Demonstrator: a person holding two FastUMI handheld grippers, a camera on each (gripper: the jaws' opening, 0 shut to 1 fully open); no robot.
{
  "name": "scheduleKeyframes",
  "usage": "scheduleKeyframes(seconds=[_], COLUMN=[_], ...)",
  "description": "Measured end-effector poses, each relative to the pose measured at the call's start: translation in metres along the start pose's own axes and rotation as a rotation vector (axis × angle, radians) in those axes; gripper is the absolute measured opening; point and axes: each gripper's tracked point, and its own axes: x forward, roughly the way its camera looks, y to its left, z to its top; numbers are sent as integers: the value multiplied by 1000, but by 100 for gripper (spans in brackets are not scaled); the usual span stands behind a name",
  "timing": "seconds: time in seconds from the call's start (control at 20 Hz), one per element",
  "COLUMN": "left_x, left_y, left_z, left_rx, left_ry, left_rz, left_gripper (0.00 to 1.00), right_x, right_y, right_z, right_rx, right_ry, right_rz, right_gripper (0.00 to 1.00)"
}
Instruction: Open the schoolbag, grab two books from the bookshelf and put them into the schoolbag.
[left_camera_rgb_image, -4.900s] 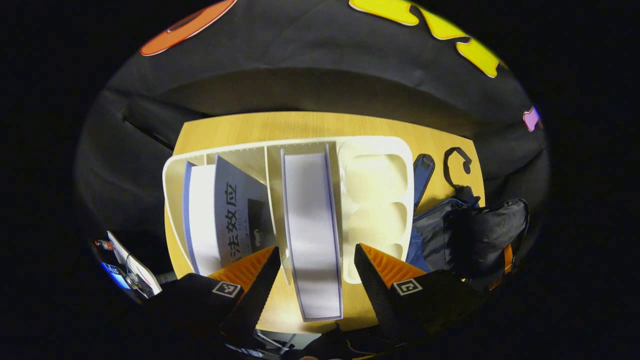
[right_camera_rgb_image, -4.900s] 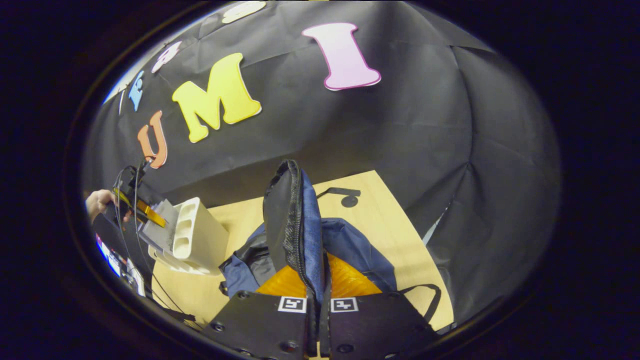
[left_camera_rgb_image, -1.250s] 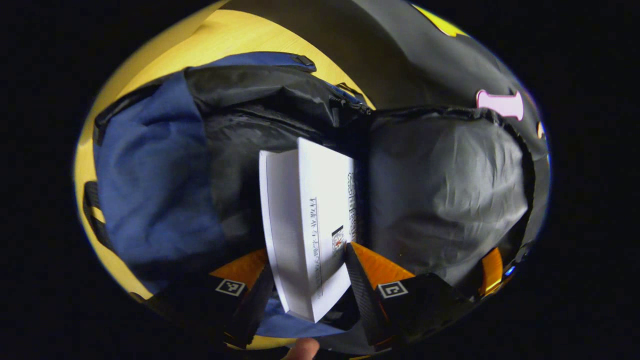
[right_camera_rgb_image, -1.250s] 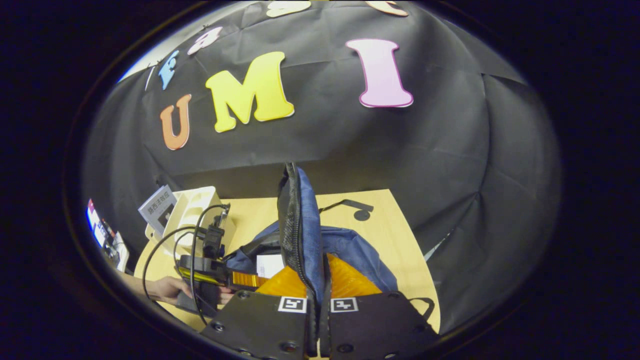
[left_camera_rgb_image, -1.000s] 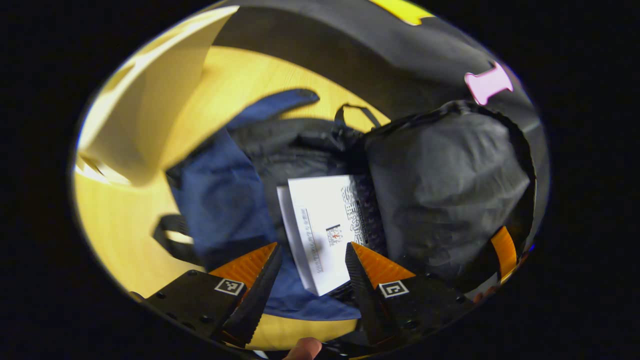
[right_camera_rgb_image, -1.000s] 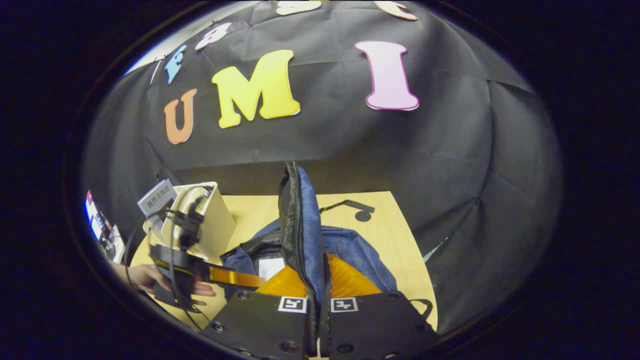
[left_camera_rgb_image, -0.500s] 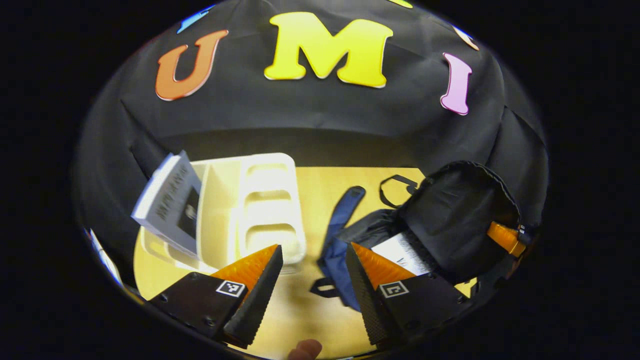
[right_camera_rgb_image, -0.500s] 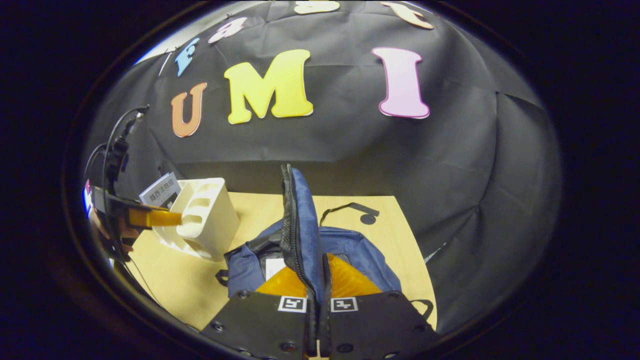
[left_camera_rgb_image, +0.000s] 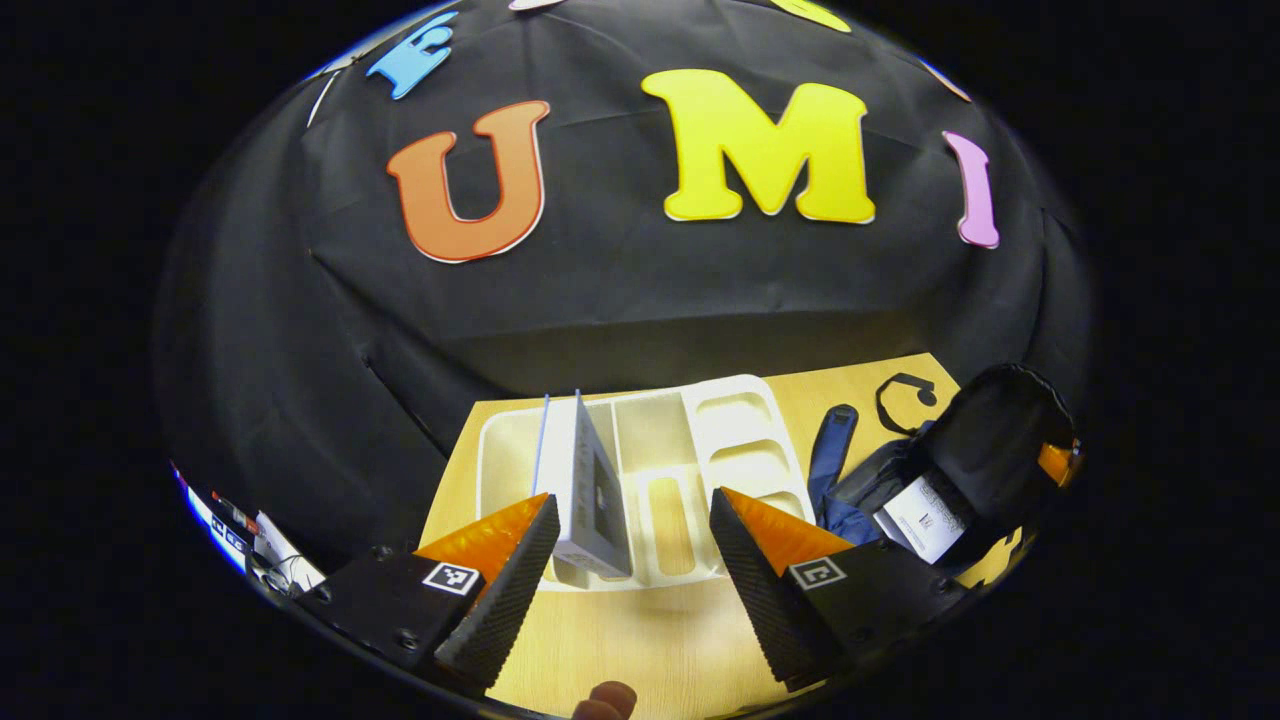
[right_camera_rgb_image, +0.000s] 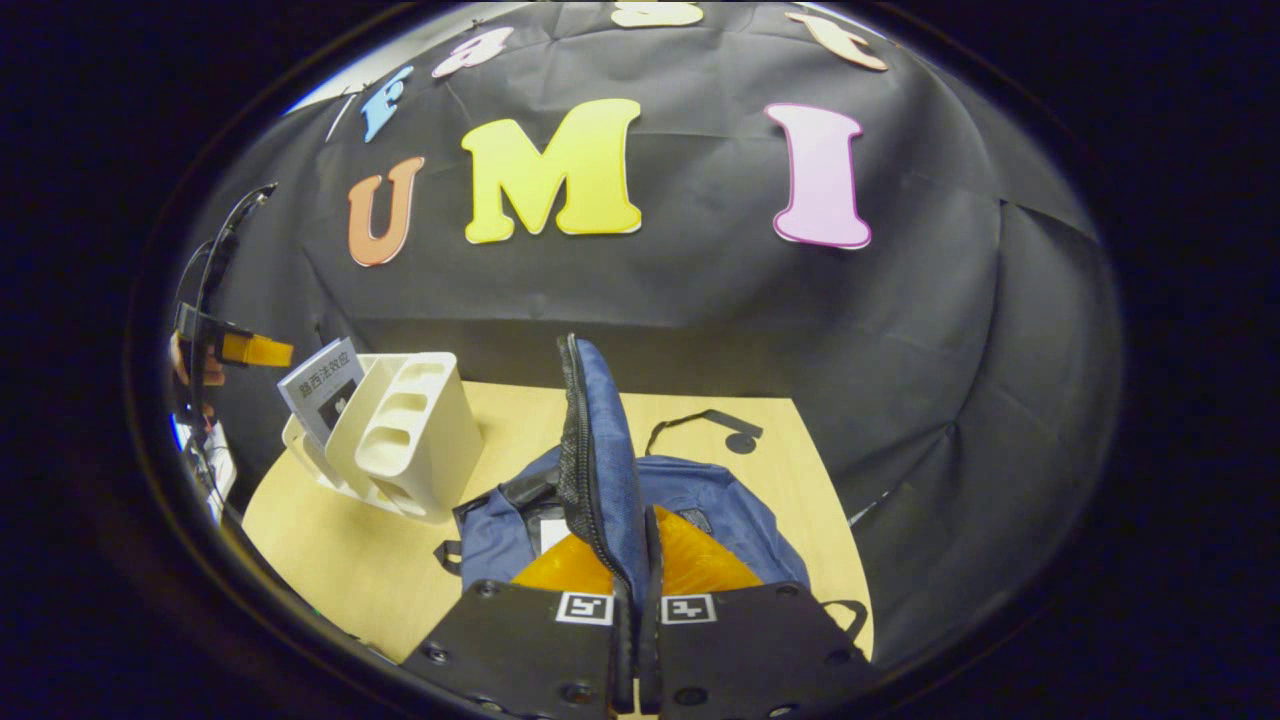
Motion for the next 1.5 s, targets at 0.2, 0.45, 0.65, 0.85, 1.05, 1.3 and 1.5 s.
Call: scheduleKeyframes(seconds=[0.2, 0.45, 0.65, 0.85, 1.05, 1.3, 1.5], left_x=[13, 54, 81, 100, 113, 118, 120], left_y=[33, 54, 56, 53, 51, 52, 52], left_z=[14, 7, -11, -35, -52, -65, -71], left_rx=[-23, -78, -163, -170, -153, -129, -141], left_ry=[64, 199, 353, 500, 612, 694, 738], left_rz=[-11, -58, -116, -157, -158, -150, -145], left_gripper=[97, 97, 97, 99, 99, 99, 92], right_x=[-1, 0, 1, 6, 7, 9, 10], right_y=[0, -8, -10, -13, -18, -20, -20], right_z=[1, 3, 3, 3, 2, 2, 0], right_rx=[8, 16, 13, 24, 33, 32, 27], right_ry=[4, 10, 20, 31, 40, 46, 42], right_rz=[-21, -62, -81, -91, -104, -107, -104], right_gripper=[2, 2, 2, 3, 3, 3, 3])
